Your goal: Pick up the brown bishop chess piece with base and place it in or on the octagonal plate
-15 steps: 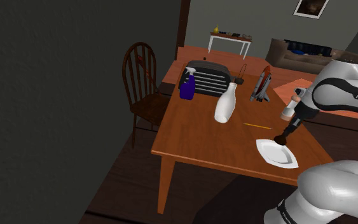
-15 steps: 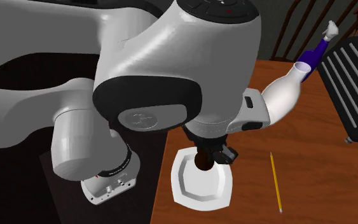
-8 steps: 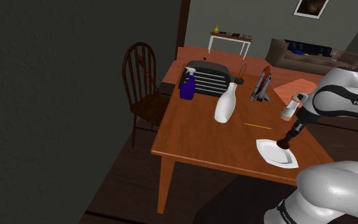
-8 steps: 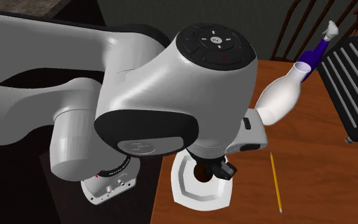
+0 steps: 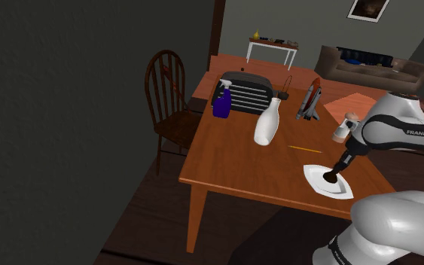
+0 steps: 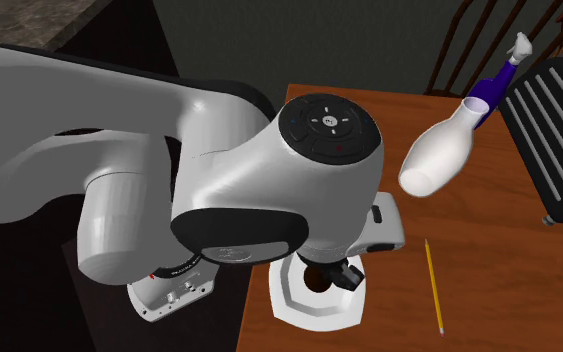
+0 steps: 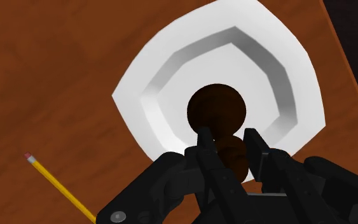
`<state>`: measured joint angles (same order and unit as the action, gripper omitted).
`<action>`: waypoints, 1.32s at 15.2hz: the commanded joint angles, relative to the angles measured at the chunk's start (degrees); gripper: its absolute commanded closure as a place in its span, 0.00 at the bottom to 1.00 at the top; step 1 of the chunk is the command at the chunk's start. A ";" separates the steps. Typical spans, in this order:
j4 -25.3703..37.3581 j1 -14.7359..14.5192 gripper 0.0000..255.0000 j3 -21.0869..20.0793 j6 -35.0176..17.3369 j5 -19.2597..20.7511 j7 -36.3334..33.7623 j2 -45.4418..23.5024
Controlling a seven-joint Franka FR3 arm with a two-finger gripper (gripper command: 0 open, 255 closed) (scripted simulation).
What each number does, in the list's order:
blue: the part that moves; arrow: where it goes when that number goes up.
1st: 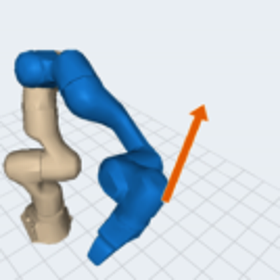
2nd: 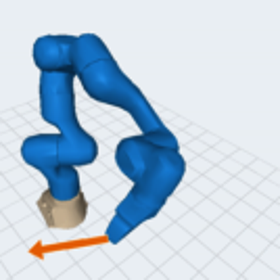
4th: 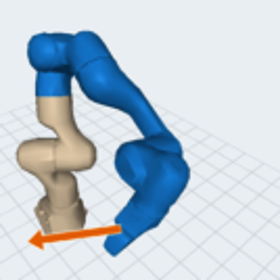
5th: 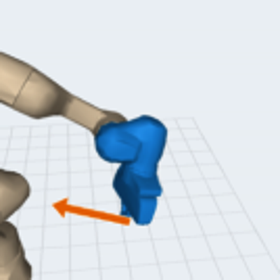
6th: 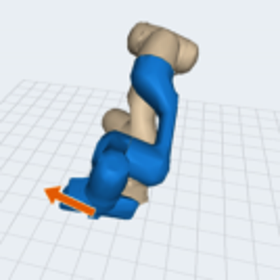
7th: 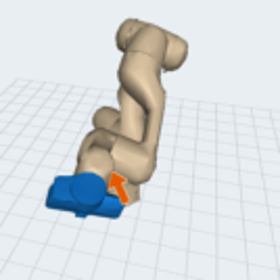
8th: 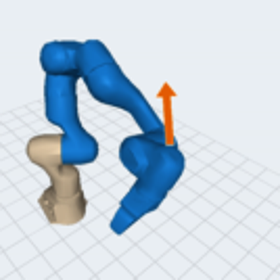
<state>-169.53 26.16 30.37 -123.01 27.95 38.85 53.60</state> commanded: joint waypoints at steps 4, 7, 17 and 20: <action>-1.80 0.49 1.00 1.39 -3.87 1.54 -0.19 -2.14; -1.80 0.49 1.00 1.39 -3.87 1.54 -0.19 -2.14; -0.78 0.33 0.00 0.35 -0.90 0.50 -0.02 -0.13; 2.60 -0.31 0.00 -2.41 6.60 -2.26 0.37 4.14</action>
<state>-168.08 26.09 28.87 -119.00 26.62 39.11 56.39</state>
